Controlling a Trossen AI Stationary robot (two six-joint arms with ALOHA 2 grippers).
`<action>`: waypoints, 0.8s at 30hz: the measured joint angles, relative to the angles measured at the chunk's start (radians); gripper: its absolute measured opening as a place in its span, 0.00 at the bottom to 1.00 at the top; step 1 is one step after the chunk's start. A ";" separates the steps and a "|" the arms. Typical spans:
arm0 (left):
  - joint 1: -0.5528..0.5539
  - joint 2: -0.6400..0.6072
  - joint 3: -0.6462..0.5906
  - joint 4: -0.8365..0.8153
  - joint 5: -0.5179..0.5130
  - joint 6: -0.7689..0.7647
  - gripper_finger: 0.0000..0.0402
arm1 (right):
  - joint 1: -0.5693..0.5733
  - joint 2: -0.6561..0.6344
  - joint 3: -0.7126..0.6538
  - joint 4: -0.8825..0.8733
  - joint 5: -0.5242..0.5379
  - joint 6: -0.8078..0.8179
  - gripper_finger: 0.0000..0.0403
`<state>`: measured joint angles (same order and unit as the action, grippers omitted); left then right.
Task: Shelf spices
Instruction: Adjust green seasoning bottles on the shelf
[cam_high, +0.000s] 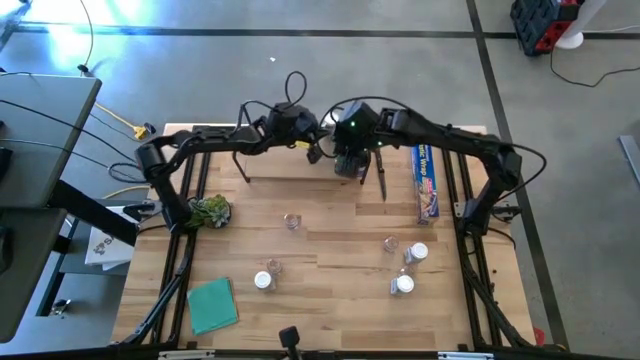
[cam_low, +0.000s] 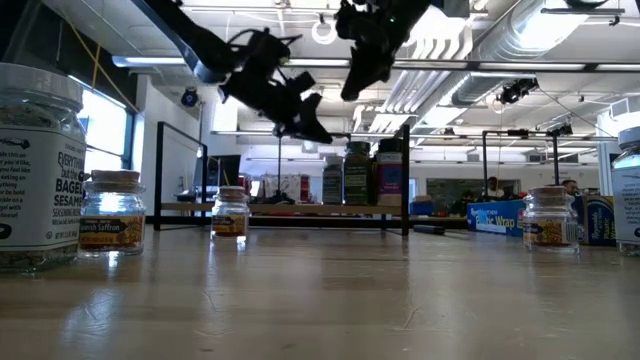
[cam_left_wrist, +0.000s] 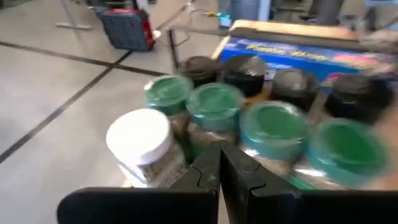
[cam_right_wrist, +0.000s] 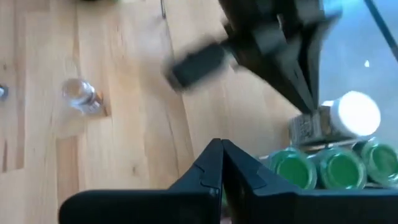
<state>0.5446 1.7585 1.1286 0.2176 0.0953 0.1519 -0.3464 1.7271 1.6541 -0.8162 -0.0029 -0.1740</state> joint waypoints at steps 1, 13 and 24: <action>-0.004 -0.018 -0.017 -0.004 0.006 0.003 0.00 | 0.005 0.000 -0.006 -0.007 0.011 0.012 0.00; -0.029 0.098 -0.173 0.240 0.049 -0.095 0.00 | 0.002 0.012 -0.018 -0.022 0.087 0.119 0.00; -0.037 0.219 -0.171 0.509 0.039 -0.143 0.00 | -0.047 0.027 -0.018 -0.052 0.086 0.156 0.00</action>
<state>0.5076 1.9777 0.9577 0.7262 0.1341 0.0090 -0.3931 1.7542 1.6363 -0.8679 0.0835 -0.0181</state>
